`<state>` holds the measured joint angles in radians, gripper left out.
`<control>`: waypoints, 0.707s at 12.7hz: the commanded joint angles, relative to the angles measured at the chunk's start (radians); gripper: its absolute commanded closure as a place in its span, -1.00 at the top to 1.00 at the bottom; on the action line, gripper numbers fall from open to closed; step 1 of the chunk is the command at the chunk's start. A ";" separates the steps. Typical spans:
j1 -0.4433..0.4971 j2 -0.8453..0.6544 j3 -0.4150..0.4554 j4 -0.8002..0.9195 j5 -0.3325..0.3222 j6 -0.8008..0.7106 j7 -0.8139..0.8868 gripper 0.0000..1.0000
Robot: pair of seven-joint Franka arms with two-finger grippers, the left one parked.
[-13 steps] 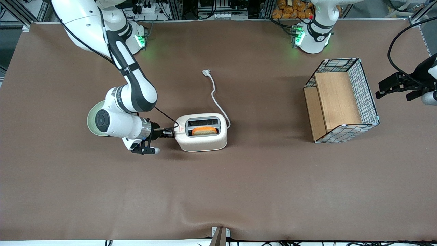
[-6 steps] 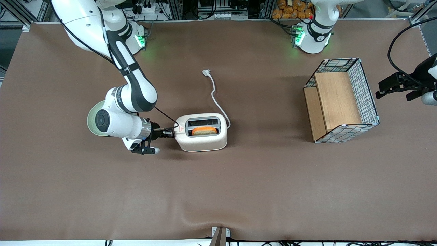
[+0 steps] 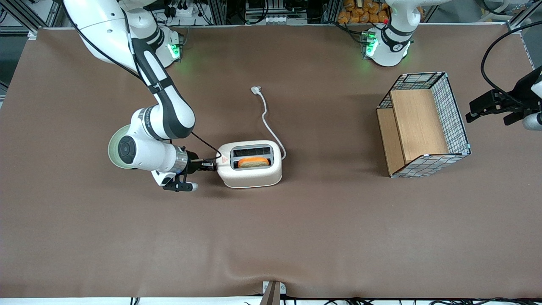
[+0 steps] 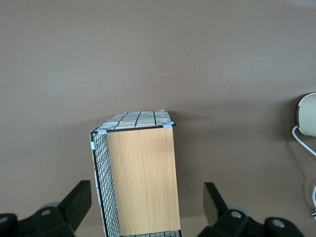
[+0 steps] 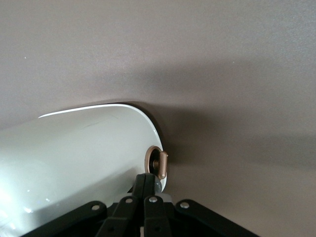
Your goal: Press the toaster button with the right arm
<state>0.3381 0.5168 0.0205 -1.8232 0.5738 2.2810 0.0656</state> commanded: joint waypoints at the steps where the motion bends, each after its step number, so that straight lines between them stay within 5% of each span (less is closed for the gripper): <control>1: 0.012 0.025 -0.002 0.001 0.038 0.020 -0.041 -1.00; 8: -0.054 0.011 -0.007 0.119 0.037 -0.182 -0.032 -1.00; 9: -0.069 0.011 -0.008 0.148 0.035 -0.214 -0.030 -0.57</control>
<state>0.3058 0.5171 0.0069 -1.7337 0.5829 2.1253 0.0634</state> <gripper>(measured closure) 0.991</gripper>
